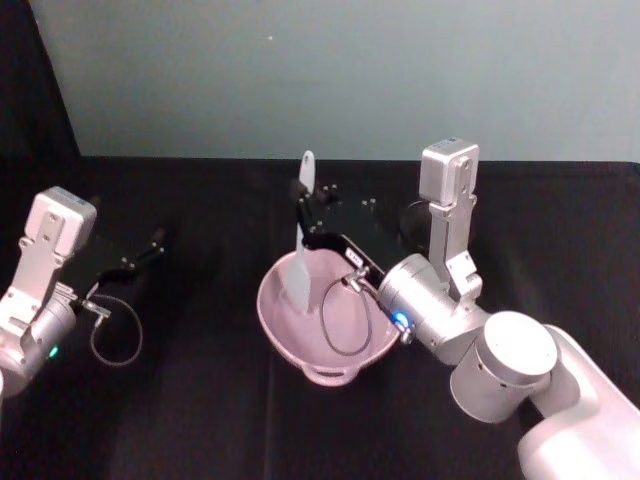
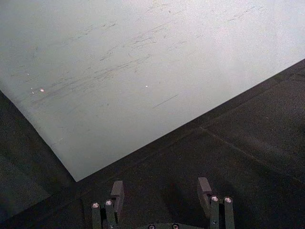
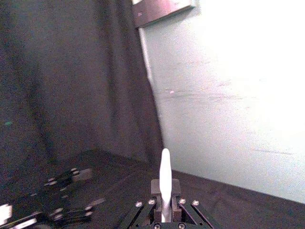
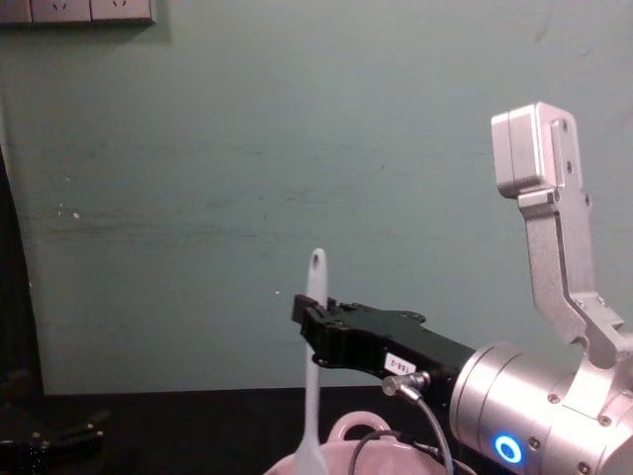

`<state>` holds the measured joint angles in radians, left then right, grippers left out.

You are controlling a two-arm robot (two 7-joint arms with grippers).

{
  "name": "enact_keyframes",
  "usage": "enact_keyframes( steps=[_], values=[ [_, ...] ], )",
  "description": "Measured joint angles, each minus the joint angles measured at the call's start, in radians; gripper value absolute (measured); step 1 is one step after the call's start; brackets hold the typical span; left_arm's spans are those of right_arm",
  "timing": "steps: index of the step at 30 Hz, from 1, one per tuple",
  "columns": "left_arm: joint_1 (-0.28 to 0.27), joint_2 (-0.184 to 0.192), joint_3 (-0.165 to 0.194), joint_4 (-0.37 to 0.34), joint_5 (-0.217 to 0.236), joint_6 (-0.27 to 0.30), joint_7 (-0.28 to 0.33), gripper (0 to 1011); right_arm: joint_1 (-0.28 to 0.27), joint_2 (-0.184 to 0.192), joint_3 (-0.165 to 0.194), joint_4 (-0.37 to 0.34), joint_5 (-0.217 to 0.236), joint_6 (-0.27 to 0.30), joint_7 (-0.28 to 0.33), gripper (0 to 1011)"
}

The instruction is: Use the one hand to pick up the spoon and stir the clear water in the bowl.

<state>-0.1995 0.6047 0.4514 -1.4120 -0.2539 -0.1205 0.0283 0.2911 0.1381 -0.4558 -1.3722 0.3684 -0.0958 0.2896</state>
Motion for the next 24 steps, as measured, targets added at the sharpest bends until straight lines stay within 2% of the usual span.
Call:
enact_keyframes(
  steps=[5,12,15,19,24],
  values=[
    [0.0,0.0,0.0,0.0,0.0,0.0,0.0,1011,0.012,-0.018,0.029,0.038,-0.038,-0.039,-0.041,113],
    [0.0,0.0,0.0,0.0,0.0,0.0,0.0,1011,0.006,-0.007,0.067,0.037,-0.067,-0.056,-0.06,113],
    [0.0,0.0,0.0,0.0,0.0,0.0,0.0,1011,-0.006,0.005,0.079,0.016,-0.069,-0.05,-0.057,114],
    [0.0,0.0,0.0,0.0,0.0,0.0,0.0,1011,-0.045,0.035,0.1,-0.048,-0.067,-0.022,-0.034,114],
    [0.0,0.0,0.0,0.0,0.0,0.0,0.0,1011,-0.095,0.07,0.118,-0.127,-0.038,0.027,0.009,113]
  ],
)
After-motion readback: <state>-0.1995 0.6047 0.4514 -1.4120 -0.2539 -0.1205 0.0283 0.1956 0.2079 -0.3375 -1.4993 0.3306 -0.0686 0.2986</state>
